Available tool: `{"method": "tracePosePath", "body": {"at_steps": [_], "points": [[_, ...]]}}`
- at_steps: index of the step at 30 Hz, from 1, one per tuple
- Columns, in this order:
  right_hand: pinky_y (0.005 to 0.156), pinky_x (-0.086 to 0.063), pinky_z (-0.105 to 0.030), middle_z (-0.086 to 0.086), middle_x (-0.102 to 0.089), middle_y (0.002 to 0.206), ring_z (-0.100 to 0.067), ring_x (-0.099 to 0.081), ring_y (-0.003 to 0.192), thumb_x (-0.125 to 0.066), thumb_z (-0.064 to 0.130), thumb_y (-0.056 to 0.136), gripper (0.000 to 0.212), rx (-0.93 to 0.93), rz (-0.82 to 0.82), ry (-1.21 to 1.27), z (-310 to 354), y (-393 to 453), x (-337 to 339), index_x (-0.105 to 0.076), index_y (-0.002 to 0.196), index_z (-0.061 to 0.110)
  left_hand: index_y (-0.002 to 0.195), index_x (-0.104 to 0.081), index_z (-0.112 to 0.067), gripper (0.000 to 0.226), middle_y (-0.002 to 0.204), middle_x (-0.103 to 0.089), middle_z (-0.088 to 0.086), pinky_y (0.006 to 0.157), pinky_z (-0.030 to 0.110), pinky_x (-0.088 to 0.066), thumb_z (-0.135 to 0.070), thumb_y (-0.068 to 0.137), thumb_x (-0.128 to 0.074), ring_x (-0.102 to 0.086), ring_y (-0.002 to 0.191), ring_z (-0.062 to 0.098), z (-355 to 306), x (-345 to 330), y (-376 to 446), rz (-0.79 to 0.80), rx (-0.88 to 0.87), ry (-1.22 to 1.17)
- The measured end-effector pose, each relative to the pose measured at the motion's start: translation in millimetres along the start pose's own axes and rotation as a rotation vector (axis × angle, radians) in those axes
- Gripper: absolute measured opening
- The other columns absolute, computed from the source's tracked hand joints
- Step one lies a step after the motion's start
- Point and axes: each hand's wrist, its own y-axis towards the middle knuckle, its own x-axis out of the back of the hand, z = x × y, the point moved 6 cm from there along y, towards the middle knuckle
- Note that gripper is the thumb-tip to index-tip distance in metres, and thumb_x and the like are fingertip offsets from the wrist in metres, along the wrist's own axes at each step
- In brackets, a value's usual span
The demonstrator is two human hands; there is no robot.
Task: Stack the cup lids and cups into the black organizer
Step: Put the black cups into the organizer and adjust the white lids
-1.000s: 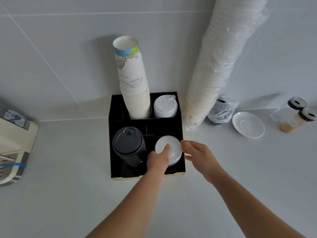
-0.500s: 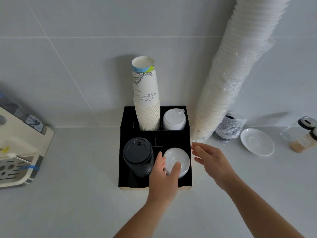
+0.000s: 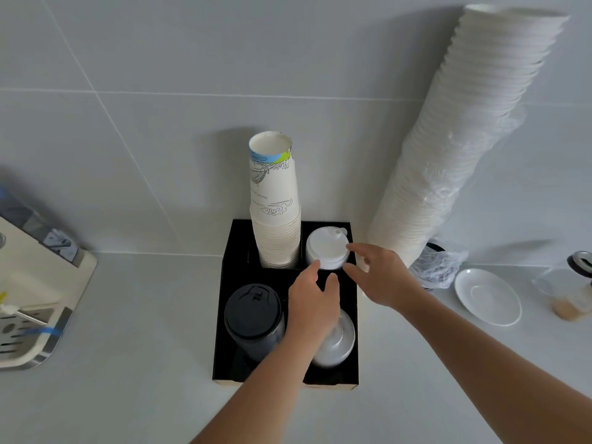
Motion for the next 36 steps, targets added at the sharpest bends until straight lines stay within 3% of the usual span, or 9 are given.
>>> {"method": "tracePosePath", "body": {"at_steps": [3,7,9,11,16,21,31,34,36], "points": [[0.096,-0.037,-0.021,-0.004,-0.060,0.143,-0.024,-0.055,0.128,-0.061,0.023,0.096,0.052,0.065,-0.001,-0.085,6.2,15.9,-0.4,-0.050,0.145,0.014,0.143,-0.044,-0.013,0.049,0.134,-0.054,-0.005,0.101,0.028,-0.038,-0.023,0.096,-0.048,-0.050,0.123,0.011,-4.9,-4.5,9.9,0.003,0.023,-0.011],[0.082,-0.046,-0.027,-0.002,-0.064,0.111,-0.026,-0.060,0.089,-0.061,0.016,0.094,0.038,0.118,0.044,-0.184,7.2,34.2,-7.8,-0.060,0.130,0.006,0.110,-0.058,-0.020,0.020,0.102,-0.063,-0.009,0.079,0.024,-0.039,-0.020,0.093,-0.048,-0.058,0.095,0.015,-4.7,-12.0,23.0,0.012,0.028,-0.023],[0.087,-0.049,-0.031,0.001,-0.063,0.126,-0.028,-0.062,0.095,-0.057,0.020,0.096,0.034,0.156,0.061,-0.294,6.5,40.5,-12.3,-0.061,0.126,0.007,0.101,-0.056,-0.023,0.011,0.097,-0.064,-0.005,0.074,0.023,-0.039,-0.023,0.092,-0.050,-0.058,0.089,0.015,-4.1,-15.3,27.6,0.016,0.036,-0.023],[0.091,-0.049,-0.032,0.002,-0.055,0.145,-0.029,-0.063,0.108,-0.054,0.025,0.098,0.035,0.177,0.068,-0.380,5.0,44.4,-15.0,-0.061,0.129,0.011,0.100,-0.054,-0.023,0.009,0.098,-0.064,-0.004,0.071,0.022,-0.039,-0.023,0.091,-0.051,-0.057,0.086,0.014,-4.7,-17.0,29.7,0.020,0.036,-0.027],[0.080,-0.050,-0.033,-0.004,-0.064,0.125,-0.026,-0.057,0.083,-0.056,0.024,0.096,0.025,0.192,0.018,-0.379,-0.7,46.1,-20.5,-0.065,0.108,0.005,0.113,-0.055,-0.019,0.024,0.106,-0.065,-0.002,0.072,0.019,-0.040,-0.025,0.090,-0.053,-0.059,0.092,0.016,-2.1,-20.0,33.3,0.028,0.025,-0.034],[0.083,-0.047,-0.031,-0.001,-0.057,0.140,-0.027,-0.065,0.105,-0.053,0.026,0.098,0.028,0.202,0.016,-0.383,-0.8,46.8,-22.5,-0.063,0.115,0.006,0.109,-0.057,-0.020,0.023,0.101,-0.065,-0.008,0.059,0.008,-0.036,-0.032,0.090,-0.057,-0.056,0.084,0.005,-2.0,-19.5,37.6,0.025,0.034,-0.028],[0.099,-0.048,-0.033,-0.001,-0.047,0.155,-0.026,-0.059,0.123,-0.054,0.020,0.097,0.034,0.169,0.033,-0.267,0.2,44.0,-21.3,-0.062,0.129,0.010,0.109,-0.060,-0.021,0.023,0.105,-0.067,-0.003,0.084,0.029,-0.046,-0.022,0.088,-0.052,-0.061,0.097,0.018,-1.2,-19.5,37.0,0.036,0.080,-0.083],[0.109,-0.041,-0.032,0.000,-0.042,0.159,-0.024,-0.053,0.132,-0.055,0.022,0.098,0.047,0.095,0.061,-0.191,1.9,39.8,-16.8,-0.052,0.144,0.014,0.094,-0.061,-0.016,0.012,0.087,-0.064,-0.006,0.072,0.026,-0.045,-0.020,0.087,-0.052,-0.058,0.080,0.015,-2.0,-15.3,36.4,0.034,0.126,-0.166],[0.101,-0.044,-0.031,-0.006,-0.055,0.148,-0.027,-0.059,0.122,-0.055,0.023,0.098,0.047,0.043,0.039,-0.136,3.9,35.2,-11.9,-0.053,0.143,0.011,0.081,-0.056,-0.019,0.010,0.077,-0.057,-0.008,0.063,0.023,-0.039,-0.017,0.090,-0.053,-0.052,0.073,0.015,-7.2,-9.3,32.2,0.028,0.139,-0.188]]}}
